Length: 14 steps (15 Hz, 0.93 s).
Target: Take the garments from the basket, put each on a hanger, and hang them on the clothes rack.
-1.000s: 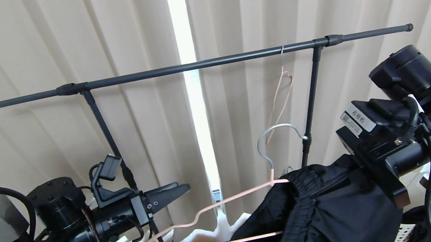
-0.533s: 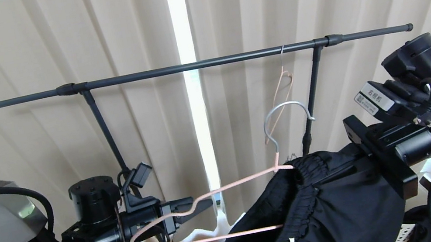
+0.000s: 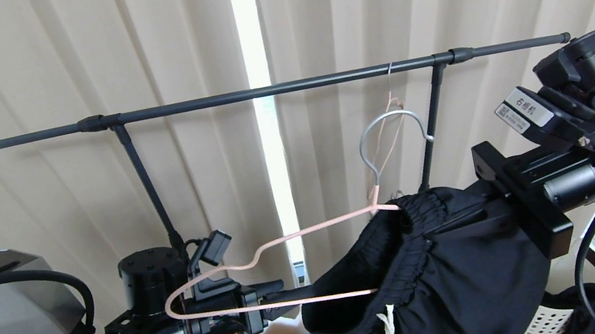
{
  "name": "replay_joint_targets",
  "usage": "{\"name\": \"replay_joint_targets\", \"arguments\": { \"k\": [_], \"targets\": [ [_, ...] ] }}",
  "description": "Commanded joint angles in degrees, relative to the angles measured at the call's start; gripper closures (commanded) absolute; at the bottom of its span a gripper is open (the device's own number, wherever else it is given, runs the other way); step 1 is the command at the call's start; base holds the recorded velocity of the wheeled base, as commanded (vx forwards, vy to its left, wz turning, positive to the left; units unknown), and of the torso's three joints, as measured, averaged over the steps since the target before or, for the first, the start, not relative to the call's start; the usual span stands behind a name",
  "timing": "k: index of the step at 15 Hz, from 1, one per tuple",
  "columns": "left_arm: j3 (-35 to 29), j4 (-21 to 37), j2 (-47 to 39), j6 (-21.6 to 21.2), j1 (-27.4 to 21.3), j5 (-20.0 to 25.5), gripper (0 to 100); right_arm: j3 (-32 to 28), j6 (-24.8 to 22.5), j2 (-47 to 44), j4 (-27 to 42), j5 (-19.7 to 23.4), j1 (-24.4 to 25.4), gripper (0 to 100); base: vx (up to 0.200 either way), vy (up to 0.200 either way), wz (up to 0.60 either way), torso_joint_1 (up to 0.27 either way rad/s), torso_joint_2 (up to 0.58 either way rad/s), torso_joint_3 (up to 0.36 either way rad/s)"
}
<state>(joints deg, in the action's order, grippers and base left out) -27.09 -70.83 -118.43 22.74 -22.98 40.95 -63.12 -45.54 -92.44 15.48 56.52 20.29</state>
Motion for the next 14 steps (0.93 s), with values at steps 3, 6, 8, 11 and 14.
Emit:
{"name": "replay_joint_targets", "arguments": {
  "k": [3,6,8,11,14],
  "targets": [
    [-0.25,0.16,-1.01,0.03,-1.45,-1.75,0,0.19,1.25,-0.11,-2.03,0.35,0.02,100,0.0,0.0,0.0,0.0,0.0,0.0],
    [-0.07,0.25,-1.8,-1.29,-2.07,-2.01,0,0.19,1.69,0.07,-2.56,0.35,0.02,100,0.0,0.0,0.0,0.0,0.0,0.0],
    [0.11,0.25,-2.68,-3.05,-2.51,-3.86,0,0.19,2.21,0.42,-3.79,0.35,-0.25,100,0.0,0.0,0.0,0.0,0.0,0.0],
    [0.02,0.25,-4.44,-5.16,-4.35,-8.08,100,0.19,2.3,0.6,-3.79,0.35,-0.77,100,0.0,0.0,0.0,0.0,0.0,0.0],
    [0.02,-0.01,-4.53,-5.25,-4.53,-8.34,100,0.37,2.3,0.77,-3.79,0.35,-1.04,100,0.0,0.0,0.0,0.0,0.0,0.0]
  ]
}}
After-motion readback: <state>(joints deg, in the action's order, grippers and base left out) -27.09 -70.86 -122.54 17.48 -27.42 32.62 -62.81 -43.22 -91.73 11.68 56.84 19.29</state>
